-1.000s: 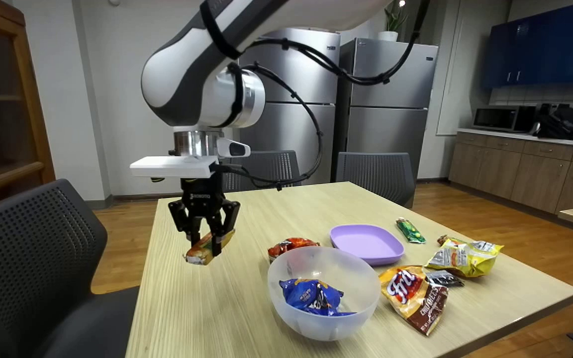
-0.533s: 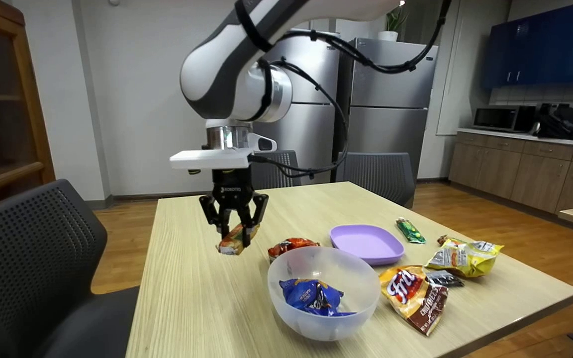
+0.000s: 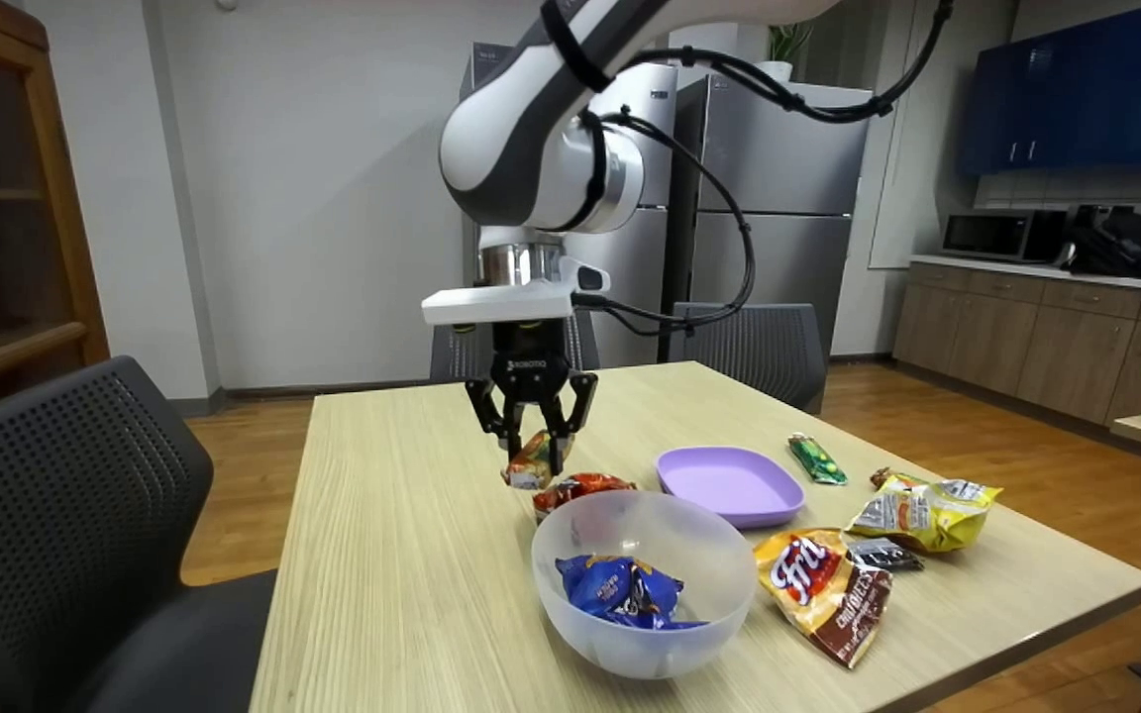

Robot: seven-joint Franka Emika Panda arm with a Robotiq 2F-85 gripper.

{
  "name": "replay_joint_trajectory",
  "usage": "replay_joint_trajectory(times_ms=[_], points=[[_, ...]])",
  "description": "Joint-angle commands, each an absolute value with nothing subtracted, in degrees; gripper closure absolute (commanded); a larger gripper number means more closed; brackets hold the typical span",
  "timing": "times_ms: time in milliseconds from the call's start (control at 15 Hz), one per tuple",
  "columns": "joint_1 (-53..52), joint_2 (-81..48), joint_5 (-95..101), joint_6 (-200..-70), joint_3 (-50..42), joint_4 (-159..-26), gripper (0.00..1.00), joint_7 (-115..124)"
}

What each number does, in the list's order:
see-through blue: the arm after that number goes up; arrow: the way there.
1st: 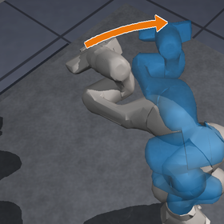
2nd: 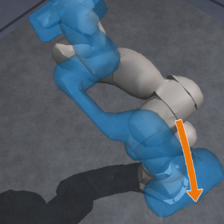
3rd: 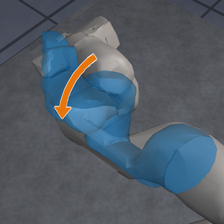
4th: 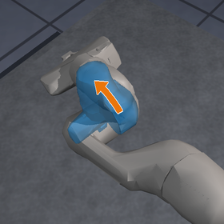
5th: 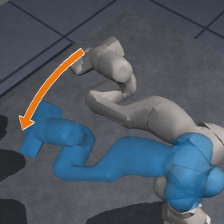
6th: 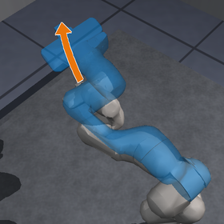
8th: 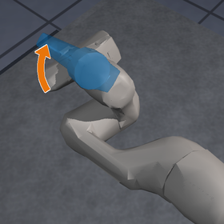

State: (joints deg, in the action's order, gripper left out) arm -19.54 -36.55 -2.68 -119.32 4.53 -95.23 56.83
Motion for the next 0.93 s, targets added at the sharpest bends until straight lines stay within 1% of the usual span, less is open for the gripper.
replay_joint_trajectory(times_ms=[0, 467, 867], points=[[-17.93, -32.33, -3.97, -119.28, 4.94, -99.96, 0.82, 54.59], [-16.07, -30.05, -4.21, -118.72, 4.62, -102.49, 0.82, 53.0], [-11.97, -28.74, -3.8, -118.91, 3.3, -104.44, 0.82, 43.18]])
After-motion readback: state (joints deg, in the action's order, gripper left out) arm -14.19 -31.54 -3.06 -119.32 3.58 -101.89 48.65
